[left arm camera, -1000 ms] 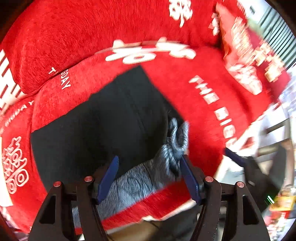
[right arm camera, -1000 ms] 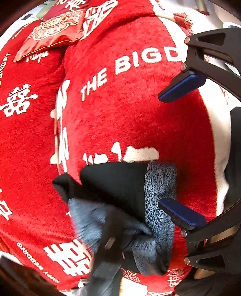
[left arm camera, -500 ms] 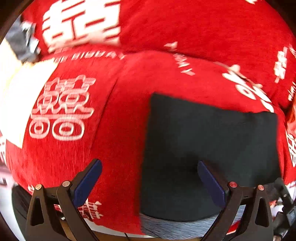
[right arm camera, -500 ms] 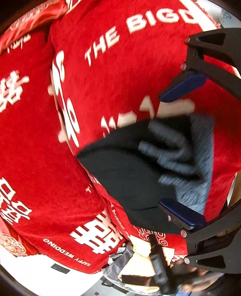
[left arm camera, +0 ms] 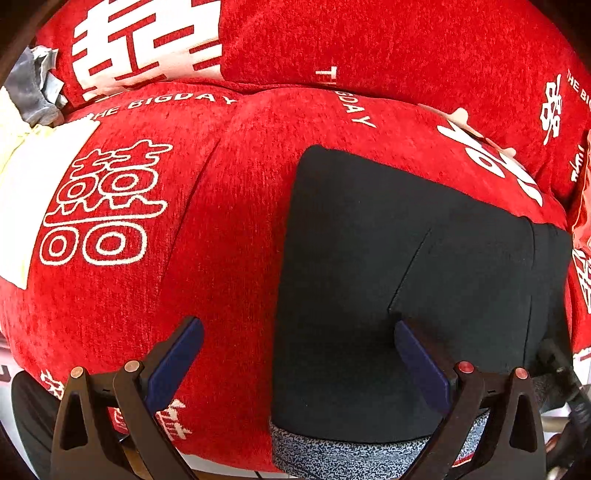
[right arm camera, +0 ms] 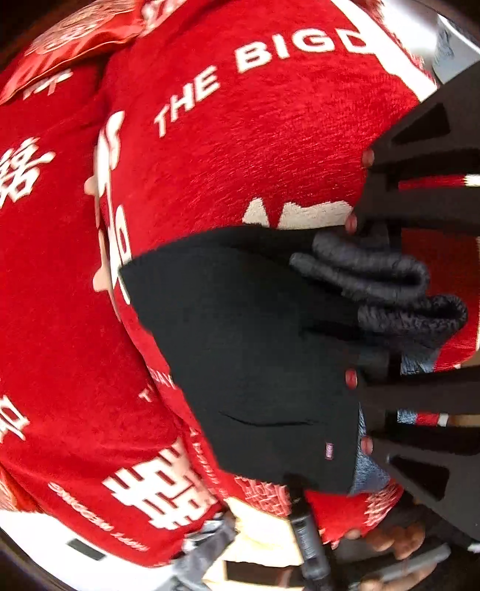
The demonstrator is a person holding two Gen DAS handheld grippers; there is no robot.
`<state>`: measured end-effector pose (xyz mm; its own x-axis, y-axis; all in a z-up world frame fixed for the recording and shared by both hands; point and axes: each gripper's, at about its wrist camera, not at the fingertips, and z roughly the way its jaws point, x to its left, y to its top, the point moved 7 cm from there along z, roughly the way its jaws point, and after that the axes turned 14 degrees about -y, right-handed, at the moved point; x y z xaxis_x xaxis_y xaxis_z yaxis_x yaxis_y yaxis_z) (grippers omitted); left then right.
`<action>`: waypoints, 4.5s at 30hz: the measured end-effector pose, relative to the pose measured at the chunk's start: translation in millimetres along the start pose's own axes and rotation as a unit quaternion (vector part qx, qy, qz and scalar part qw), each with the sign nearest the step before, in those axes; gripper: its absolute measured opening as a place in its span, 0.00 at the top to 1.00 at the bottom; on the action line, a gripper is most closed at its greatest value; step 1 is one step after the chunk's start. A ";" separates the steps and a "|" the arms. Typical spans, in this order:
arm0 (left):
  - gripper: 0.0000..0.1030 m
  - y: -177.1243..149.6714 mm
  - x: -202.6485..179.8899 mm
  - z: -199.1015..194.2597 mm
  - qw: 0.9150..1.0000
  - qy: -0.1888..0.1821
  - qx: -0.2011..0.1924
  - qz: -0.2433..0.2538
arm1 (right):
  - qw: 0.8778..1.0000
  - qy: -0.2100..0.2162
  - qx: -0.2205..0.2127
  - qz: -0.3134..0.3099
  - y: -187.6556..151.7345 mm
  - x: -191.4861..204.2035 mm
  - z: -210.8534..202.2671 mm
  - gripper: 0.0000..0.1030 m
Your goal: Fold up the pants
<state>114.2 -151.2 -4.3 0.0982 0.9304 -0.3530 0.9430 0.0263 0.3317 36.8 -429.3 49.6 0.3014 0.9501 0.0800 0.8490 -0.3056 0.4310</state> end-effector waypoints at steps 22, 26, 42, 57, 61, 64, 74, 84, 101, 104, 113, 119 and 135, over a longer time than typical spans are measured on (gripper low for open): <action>0.00 57.2 -62.1 53.8 0.997 -0.035 0.019 0.059 | 0.986 -0.090 -0.028 -0.137 65.8 55.4 63.7 0.13; 0.00 58.2 -63.3 55.5 0.998 -0.024 0.023 0.062 | 0.986 -0.092 -0.034 -0.138 65.2 54.8 69.4 0.10; 0.00 0.5 -38.5 -2.2 0.993 0.037 -0.042 0.103 | 0.978 -0.113 -0.038 -0.171 41.6 85.7 39.9 0.07; 0.00 -47.2 -31.4 -17.3 0.992 0.016 -0.030 0.118 | 0.977 -0.130 -0.044 -0.166 -35.6 54.3 -8.7 0.05; 0.00 -57.5 -33.8 -27.8 0.992 0.004 -0.031 0.122 | 0.972 -0.156 -0.050 -0.172 -44.0 53.7 -18.0 0.04; 0.00 -62.5 -34.1 -30.7 0.990 0.007 -0.036 0.134 | 0.971 -0.148 -0.097 -0.159 -44.0 60.1 -43.2 0.04; 0.00 -70.7 -25.2 -12.3 0.992 -0.004 -0.006 0.123 | 0.980 -0.110 -0.059 -0.153 -59.0 75.5 -9.8 0.01; 0.00 -72.3 -28.5 -18.1 0.991 -0.005 -0.008 0.136 | 0.980 -0.103 -0.074 -0.152 -56.6 73.3 -26.7 0.00; 0.00 -59.5 -41.1 -16.7 0.988 -0.011 -0.018 0.155 | 0.985 -0.099 -0.077 -0.117 48.5 72.4 1.4 0.00; 0.00 -60.0 -41.4 -13.9 0.988 -0.016 -0.016 0.150 | 0.985 -0.111 -0.045 -0.123 62.8 77.9 34.7 0.00; 0.00 -52.1 -25.6 -22.1 0.993 -0.068 -0.011 0.098 | 0.985 -0.124 -0.018 -0.121 60.2 72.4 51.2 0.00; 0.00 -25.8 2.0 -30.7 0.994 -0.101 -0.018 0.047 | 0.988 -0.097 -0.077 -0.094 39.0 41.6 -8.7 0.00; 0.00 1.5 2.8 22.6 0.985 -0.166 0.035 0.014 | 0.999 -0.005 -0.019 -0.031 27.9 -7.3 23.7 0.00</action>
<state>123.1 -156.8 -24.6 0.2126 0.7589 -0.6155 0.9568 -0.0340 0.2886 68.6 -446.2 39.7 0.2539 0.9662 0.0438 0.8490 -0.2443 0.4684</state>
